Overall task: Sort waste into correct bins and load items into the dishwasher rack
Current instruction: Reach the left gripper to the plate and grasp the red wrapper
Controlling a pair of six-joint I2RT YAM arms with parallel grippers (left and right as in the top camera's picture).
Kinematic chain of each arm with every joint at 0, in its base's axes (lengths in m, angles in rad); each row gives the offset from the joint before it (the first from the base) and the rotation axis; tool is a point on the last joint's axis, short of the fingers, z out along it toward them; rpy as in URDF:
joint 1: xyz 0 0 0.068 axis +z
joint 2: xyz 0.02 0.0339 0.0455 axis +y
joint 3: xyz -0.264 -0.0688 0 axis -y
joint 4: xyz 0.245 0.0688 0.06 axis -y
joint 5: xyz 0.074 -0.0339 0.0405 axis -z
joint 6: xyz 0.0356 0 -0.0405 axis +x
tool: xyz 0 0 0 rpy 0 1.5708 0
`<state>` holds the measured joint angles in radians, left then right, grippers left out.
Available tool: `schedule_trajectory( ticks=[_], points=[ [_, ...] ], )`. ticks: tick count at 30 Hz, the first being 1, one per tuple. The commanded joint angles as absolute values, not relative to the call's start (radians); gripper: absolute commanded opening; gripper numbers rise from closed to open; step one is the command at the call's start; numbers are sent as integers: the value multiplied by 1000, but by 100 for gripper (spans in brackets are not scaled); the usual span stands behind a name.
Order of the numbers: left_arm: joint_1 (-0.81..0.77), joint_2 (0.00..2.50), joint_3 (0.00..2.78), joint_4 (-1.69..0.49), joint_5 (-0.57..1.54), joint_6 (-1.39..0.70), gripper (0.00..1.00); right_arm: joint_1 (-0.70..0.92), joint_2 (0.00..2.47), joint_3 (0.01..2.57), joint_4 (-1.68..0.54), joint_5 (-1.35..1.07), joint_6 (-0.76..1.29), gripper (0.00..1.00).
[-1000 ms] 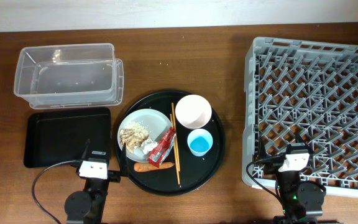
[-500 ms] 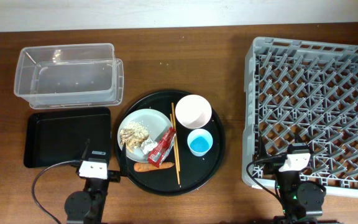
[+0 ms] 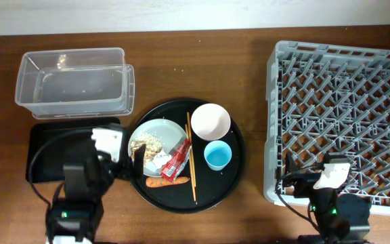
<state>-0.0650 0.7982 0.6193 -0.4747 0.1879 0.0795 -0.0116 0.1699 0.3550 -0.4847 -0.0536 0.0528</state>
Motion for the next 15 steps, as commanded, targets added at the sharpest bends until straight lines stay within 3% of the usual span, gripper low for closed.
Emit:
schedule_trajectory(
  ticks=[1,4,6,12,15],
  points=[
    [-63,956,822,-656,222,92,99,-14,393,539,-563,-77,61,98],
    [-63,1071,1023,-915,220,92,99,-14,682,810,-819,-78,61,98],
    [-63,1069,1025,-921,222,92,99,-14,834,952,-993,-80,61,98],
    [-73,1120,1025,-824,345,91,99,-14,955,972,-1043,-199,60,98],
    [-169,1256,1025,-824,333,92,99,-14,955,972,-1043,-199,60,98]
  ],
)
